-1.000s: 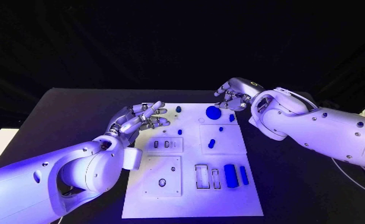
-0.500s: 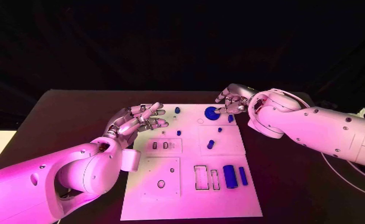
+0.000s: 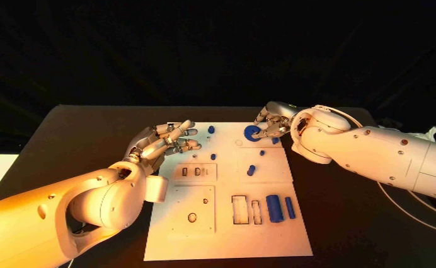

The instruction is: Assemble the parts on the task board

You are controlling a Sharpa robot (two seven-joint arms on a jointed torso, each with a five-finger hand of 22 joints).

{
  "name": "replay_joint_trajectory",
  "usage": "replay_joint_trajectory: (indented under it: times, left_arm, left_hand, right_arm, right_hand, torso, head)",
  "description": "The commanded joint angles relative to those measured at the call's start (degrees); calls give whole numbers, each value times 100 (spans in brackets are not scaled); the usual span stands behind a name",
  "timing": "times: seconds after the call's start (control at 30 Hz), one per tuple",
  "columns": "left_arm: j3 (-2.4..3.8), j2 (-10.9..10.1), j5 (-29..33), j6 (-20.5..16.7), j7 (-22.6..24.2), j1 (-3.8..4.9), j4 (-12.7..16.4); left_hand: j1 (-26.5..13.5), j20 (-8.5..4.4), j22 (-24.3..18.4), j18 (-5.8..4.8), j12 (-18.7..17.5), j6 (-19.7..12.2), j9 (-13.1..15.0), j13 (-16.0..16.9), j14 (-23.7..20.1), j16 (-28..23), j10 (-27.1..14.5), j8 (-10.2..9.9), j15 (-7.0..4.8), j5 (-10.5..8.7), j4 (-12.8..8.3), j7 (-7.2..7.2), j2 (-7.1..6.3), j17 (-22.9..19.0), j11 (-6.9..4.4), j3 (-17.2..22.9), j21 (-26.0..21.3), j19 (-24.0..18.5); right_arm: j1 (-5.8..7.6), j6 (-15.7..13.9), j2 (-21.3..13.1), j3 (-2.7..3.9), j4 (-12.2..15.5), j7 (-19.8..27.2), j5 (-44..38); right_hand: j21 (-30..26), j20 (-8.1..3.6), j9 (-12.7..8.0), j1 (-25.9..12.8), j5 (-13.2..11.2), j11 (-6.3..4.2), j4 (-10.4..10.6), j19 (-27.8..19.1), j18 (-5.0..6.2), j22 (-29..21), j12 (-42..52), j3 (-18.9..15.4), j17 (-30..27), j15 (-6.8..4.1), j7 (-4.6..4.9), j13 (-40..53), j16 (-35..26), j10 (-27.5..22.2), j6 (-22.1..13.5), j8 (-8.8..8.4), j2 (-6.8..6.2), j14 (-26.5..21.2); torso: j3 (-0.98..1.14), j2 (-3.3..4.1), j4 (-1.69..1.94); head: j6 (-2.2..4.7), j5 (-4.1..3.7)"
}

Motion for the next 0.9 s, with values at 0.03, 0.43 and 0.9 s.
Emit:
replay_joint_trajectory:
  times: [0.03, 0.43, 0.9]
  left_arm:
    - [4, 16, 8, 120, 18, 6, -2]
    - [4, 40, 8, 127, 14, 6, -8]
    - [4, 36, 8, 129, 7, 6, -14]
  left_hand:
    - [24, 5, -7, 54, -23, -26, -3, -7, -45, 15, -33, -36, 12, 26, -34, 1, 43, 5, 2, 0, -33, -29]
    - [24, 5, -7, 54, -23, -26, -3, -7, -45, 15, -33, -36, 12, 26, -34, 1, 43, 5, 2, 0, -33, -29]
    - [24, 5, -7, 54, -23, -26, -3, -7, -45, 15, -33, -36, 12, 26, -34, 1, 43, 5, 2, 0, -33, -29]
  right_arm:
    - [-11, 154, 13, -1, -3, -41, -278]
    - [-32, 174, 99, -2, -96, -31, -325]
    - [-52, 397, 169, -8, -233, -84, -501]
  right_hand:
    - [45, -10, -7, 56, 29, -1, -1, 52, -44, 32, 47, -39, 47, 37, 21, 52, 38, 44, 32, 24, -8, 337]
    - [67, -7, -9, 62, 26, 3, 3, 70, -51, 72, 76, -56, 96, 40, 23, 87, 68, 46, 30, 28, 2, 344]
    - [140, -5, 8, 223, -38, -14, -37, 112, -70, 194, 179, 12, 233, 34, 6, 229, 153, 64, 198, 124, 210, 356]
  torso:
    - [-5, 1, -5]
    - [-1, 1, 1]
    - [-8, 2, 4]
  head:
    - [-6, 4]
    - [-38, -4]
    - [-66, -2]
